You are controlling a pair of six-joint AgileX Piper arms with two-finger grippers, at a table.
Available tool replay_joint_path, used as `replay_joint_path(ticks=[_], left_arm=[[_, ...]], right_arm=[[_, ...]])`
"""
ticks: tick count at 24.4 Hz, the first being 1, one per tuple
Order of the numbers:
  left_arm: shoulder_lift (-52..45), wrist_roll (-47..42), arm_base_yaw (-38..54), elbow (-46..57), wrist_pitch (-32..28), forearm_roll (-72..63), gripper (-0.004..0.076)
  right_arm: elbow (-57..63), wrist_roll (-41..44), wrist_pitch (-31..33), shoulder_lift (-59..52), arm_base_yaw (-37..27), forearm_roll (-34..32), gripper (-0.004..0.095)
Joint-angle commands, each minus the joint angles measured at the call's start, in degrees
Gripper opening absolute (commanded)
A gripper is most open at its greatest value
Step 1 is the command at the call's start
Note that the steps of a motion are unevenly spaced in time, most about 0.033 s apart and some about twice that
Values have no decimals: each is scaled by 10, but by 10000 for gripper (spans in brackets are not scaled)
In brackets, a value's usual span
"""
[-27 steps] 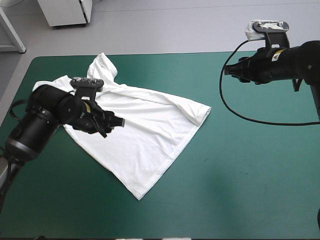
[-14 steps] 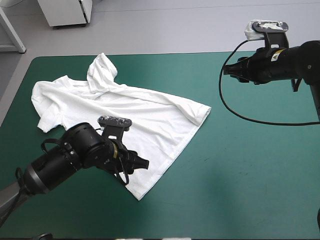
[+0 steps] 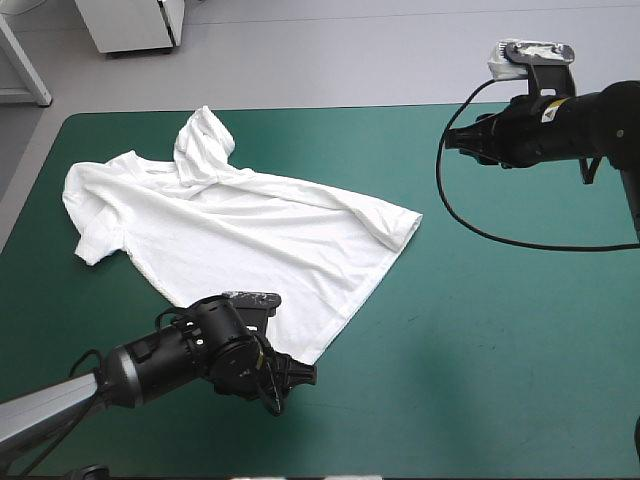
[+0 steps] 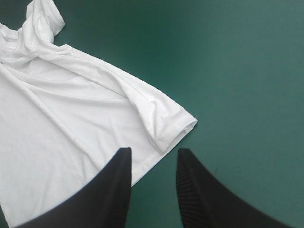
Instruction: Fold the cloth
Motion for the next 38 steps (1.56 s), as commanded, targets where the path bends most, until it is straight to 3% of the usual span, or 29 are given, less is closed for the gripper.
replay_joint_path(ticks=[1, 16, 18, 22, 30, 36, 38], left_arm=[[21, 2, -6, -12, -17, 5, 391], [130, 24, -6, 16, -81, 6, 372], [137, 33, -6, 17, -81, 7, 297], [142, 31, -6, 17, -85, 21, -17], [140, 31, -6, 17, -71, 34, -22], [133, 38, -6, 17, -72, 40, -22], [133, 47, -6, 17, -72, 37, -22]], right_arm=[[-16, -3, -1, -21, -3, 12, 303], [-16, -3, -1, -21, -3, 13, 301], [-16, -3, -1, -21, -3, 14, 301], [-16, -3, -1, -21, -3, 16, 301], [-16, -9, -1, -19, -3, -10, 319], [-16, -9, -1, 54, -3, -10, 562], [-16, -2, -1, 83, 5, -6, 562]])
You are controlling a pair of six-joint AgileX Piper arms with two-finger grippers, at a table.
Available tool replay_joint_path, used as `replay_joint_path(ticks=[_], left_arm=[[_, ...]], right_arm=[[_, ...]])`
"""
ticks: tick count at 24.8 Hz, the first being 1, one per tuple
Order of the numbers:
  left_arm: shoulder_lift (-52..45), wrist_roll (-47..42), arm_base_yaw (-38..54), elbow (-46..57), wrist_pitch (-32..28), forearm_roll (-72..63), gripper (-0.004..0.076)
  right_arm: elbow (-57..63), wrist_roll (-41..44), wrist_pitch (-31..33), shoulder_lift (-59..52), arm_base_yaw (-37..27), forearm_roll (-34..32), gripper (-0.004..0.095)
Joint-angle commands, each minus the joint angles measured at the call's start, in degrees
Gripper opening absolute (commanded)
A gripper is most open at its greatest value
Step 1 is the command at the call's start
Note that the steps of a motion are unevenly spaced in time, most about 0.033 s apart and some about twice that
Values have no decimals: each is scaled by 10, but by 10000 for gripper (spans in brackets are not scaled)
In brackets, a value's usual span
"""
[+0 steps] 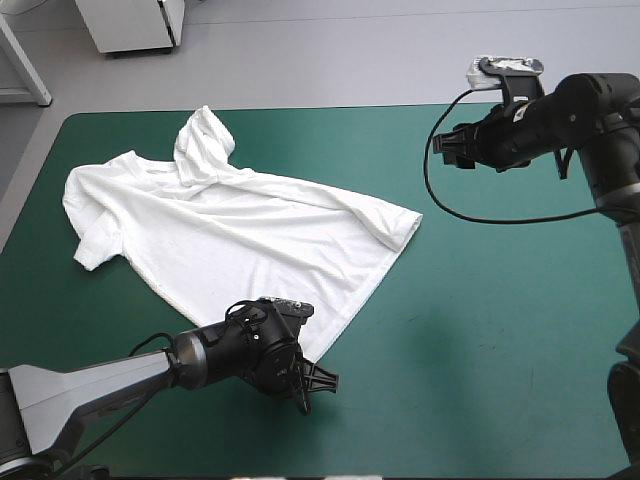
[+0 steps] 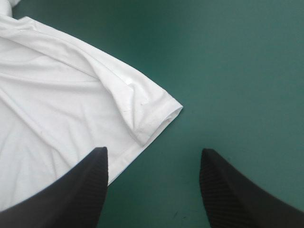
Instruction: Fold the cloth
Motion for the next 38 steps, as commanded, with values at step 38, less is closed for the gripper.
replay_joint_path(ticks=[38], left_arm=[[3, 22, 0, 6, -20, 21, -22]], right_arm=[[-23, 14, -100, 298, 95, -111, 185]])
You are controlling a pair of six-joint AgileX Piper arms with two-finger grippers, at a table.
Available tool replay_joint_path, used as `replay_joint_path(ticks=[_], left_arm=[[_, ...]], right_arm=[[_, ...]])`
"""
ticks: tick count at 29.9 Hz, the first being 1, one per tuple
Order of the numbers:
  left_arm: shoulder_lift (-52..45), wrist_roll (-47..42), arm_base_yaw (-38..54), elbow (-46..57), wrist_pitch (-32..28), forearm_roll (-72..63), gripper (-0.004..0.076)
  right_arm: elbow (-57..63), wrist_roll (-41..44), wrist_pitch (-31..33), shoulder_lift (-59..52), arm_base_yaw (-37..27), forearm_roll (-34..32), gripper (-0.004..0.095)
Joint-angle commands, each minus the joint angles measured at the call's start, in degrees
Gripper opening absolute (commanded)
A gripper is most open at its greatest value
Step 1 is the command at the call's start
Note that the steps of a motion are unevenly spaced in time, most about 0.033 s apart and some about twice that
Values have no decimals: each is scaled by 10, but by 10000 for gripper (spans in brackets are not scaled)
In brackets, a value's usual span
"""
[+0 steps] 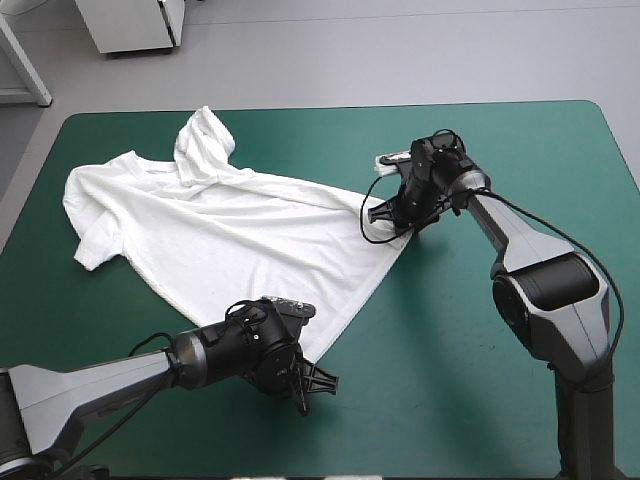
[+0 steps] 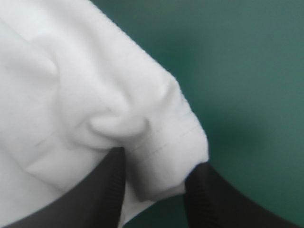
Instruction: Fold the cloth
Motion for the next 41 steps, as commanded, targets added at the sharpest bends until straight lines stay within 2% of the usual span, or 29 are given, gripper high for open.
replay_joint_path(ticks=[1, 2, 3, 6, 9, 15, 20, 25, 34, 38, 41], left_arm=[[3, 2, 0, 6, -17, 21, -22], [3, 2, 0, 6, -17, 21, -22], [3, 2, 0, 6, -17, 21, -22], [3, 2, 0, 6, -17, 24, -22], [-8, 2, 0, 5, -5, 50, -22], [-83, -4, 14, -25, 100, 152, -22], [-160, 27, 61, -87, 158, 208, -22], [-209, 125, 81, -193, 195, 285, -22], [-211, 247, 81, -478, 195, 358, -22], [-194, 316, 81, -602, 183, 367, -22], [-173, 365, 81, -691, 151, 366, -22]], right_arm=[[-13, -19, -31, -23, -4, -1, 93], [-13, -27, -31, -23, -4, 5, 3], [-13, -31, -28, -23, -4, 5, -11], [-16, -27, -8, -23, -4, 5, -13], [-43, -20, 37, -26, -4, 5, -13], [-83, -20, 55, -88, -4, 3, -13], [-83, -20, 71, -182, -4, 15, -13], [-94, -30, 71, -274, -4, 57, -13], [-190, -56, 71, -401, -4, 106, -12], [-263, -71, 69, -429, -4, 115, -12], [-329, -83, 63, -431, -4, 118, -12]])
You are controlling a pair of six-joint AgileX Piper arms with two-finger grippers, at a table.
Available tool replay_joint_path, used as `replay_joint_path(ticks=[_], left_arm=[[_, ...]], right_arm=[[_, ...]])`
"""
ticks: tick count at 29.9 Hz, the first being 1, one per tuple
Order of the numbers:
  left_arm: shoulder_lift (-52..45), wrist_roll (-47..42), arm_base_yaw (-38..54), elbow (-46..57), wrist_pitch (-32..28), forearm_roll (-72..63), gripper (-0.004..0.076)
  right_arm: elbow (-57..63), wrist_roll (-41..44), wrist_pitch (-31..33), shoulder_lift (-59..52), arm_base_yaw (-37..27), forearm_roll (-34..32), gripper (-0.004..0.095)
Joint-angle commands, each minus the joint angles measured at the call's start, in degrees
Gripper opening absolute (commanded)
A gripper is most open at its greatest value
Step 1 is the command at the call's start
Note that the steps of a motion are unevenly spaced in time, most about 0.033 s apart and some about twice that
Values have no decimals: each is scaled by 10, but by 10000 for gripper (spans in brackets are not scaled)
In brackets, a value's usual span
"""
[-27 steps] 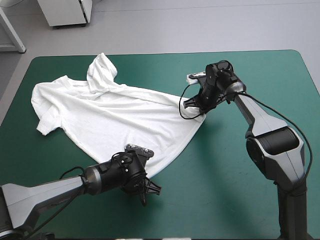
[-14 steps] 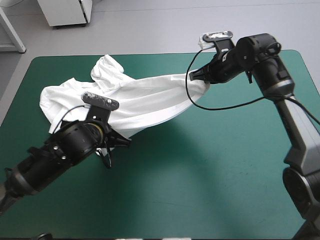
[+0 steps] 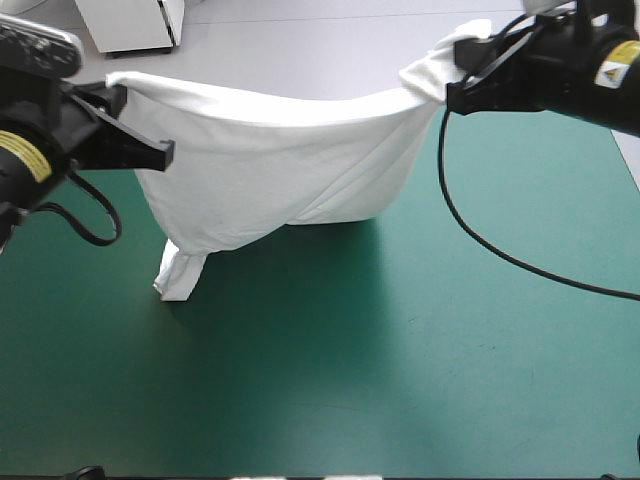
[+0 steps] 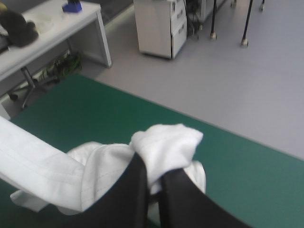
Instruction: Fold the cloth
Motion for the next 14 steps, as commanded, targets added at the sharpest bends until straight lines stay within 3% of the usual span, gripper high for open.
replay_joint_path(ticks=[1, 6, 14], left_arm=[[18, 60, 0, -113, -42, 18, -22], [58, 121, 0, -234, -99, 3, -22], [86, 146, 0, -347, -266, -45, -22]], right_arm=[[-85, -19, -14, -19, -4, 12, -12], [-166, -26, -75, -18, -4, 16, -12], [-233, -53, -170, -19, -4, 16, -12]])
